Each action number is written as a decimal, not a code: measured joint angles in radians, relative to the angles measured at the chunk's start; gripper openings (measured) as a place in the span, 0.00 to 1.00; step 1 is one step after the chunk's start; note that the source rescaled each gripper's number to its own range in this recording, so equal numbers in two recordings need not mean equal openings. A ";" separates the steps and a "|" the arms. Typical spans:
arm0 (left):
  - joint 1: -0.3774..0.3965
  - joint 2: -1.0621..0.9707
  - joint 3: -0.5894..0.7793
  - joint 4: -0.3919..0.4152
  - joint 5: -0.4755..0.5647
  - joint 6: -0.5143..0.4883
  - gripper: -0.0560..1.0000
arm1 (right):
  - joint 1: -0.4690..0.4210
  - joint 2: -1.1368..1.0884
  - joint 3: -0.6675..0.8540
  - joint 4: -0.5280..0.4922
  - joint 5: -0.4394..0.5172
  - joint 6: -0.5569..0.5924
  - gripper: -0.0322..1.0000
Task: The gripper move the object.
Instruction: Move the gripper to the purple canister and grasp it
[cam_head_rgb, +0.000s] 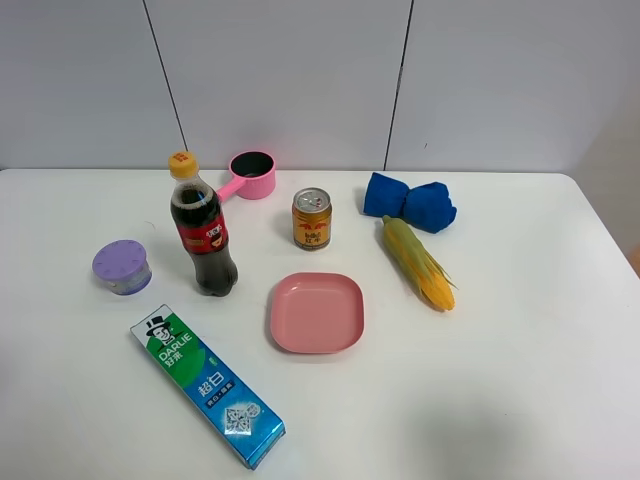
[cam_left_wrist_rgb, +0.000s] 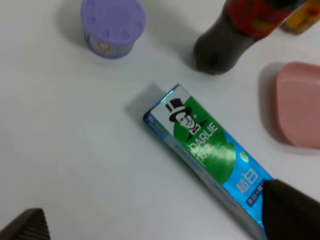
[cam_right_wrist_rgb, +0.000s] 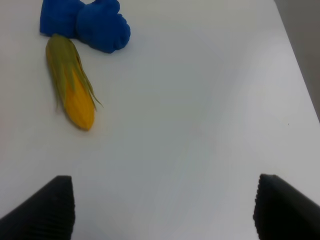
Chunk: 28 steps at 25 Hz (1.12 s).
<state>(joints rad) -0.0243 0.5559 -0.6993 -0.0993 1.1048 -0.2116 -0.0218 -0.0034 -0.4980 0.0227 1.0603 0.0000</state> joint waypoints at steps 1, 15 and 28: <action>0.000 0.042 -0.019 -0.002 0.008 0.000 0.53 | 0.000 0.000 0.000 0.000 0.000 0.000 1.00; 0.000 0.399 -0.134 -0.031 -0.075 0.331 0.53 | 0.000 0.000 0.000 0.000 0.000 0.000 1.00; 0.000 0.487 -0.173 -0.018 -0.123 0.638 0.53 | 0.000 0.000 0.000 0.000 0.000 0.000 1.00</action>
<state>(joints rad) -0.0243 1.0428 -0.8721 -0.1173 0.9821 0.4267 -0.0218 -0.0034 -0.4980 0.0227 1.0603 0.0000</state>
